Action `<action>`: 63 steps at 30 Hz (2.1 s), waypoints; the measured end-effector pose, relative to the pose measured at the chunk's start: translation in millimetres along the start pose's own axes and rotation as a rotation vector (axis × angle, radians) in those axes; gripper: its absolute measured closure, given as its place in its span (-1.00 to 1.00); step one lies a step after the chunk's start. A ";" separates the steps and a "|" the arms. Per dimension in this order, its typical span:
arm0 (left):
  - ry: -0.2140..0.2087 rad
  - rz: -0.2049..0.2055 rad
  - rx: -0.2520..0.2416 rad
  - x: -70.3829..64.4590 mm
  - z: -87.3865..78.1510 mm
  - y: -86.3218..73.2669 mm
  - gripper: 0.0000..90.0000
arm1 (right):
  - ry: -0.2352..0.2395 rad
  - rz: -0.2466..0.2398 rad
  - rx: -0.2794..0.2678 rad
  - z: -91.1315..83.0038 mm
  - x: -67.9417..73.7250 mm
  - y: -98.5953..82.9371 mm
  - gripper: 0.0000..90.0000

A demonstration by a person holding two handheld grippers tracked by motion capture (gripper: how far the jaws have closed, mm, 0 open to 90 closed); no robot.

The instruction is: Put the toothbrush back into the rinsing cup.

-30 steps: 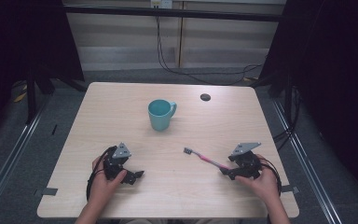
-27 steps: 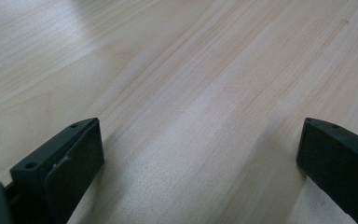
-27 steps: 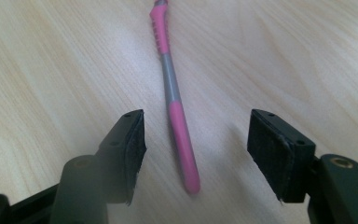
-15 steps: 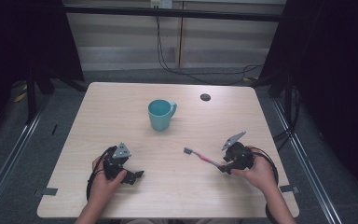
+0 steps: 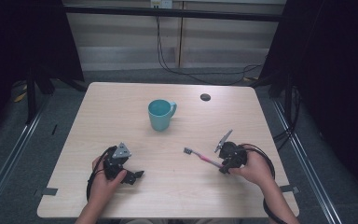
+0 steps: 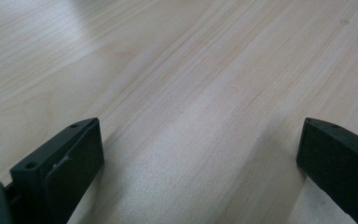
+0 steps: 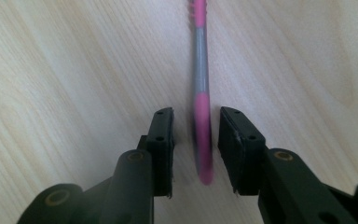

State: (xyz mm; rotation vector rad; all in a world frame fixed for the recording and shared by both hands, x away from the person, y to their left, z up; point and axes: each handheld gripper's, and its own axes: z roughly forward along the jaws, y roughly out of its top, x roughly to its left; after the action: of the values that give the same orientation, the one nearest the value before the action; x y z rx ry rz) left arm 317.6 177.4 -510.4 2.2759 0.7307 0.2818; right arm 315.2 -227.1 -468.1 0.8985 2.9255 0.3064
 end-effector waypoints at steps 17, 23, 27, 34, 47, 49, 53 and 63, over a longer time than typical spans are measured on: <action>0.000 -0.005 0.002 0.5 0.0 0.1 -1.00 | 0.053 0.048 0.070 0.3 1.7 8.8 0.82; -0.002 -0.013 0.000 0.2 0.2 0.0 -1.00 | 0.053 0.090 -0.015 -0.7 2.2 -0.4 0.83; -0.002 -0.011 0.001 0.2 0.2 0.0 -1.00 | 0.053 0.154 -0.110 -6.3 2.9 -8.1 0.83; 0.001 -0.012 0.000 0.2 0.0 -0.1 -1.00 | 0.073 0.202 -0.249 -12.0 3.5 -15.4 0.83; -0.015 -0.003 0.000 2.1 -2.1 4.3 -0.77 | 0.070 0.255 -0.433 -15.3 11.6 -6.6 0.83; -0.027 -0.009 0.003 3.2 -2.2 8.6 -0.64 | 0.057 0.253 -0.458 -13.4 12.3 -3.3 0.83; -0.026 -0.010 0.006 1.0 -1.1 17.5 -0.64 | 0.049 0.271 -0.504 -13.1 12.7 -0.6 0.83; -0.096 -0.073 -0.063 2.8 0.0 45.3 -0.65 | 0.049 0.310 -0.578 -12.7 11.6 4.0 0.83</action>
State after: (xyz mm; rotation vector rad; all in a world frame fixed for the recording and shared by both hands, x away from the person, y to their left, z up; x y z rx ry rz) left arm 338.9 152.7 -478.9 2.1823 0.7430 0.1578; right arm 306.2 -219.5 -454.9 1.2267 2.4826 1.1272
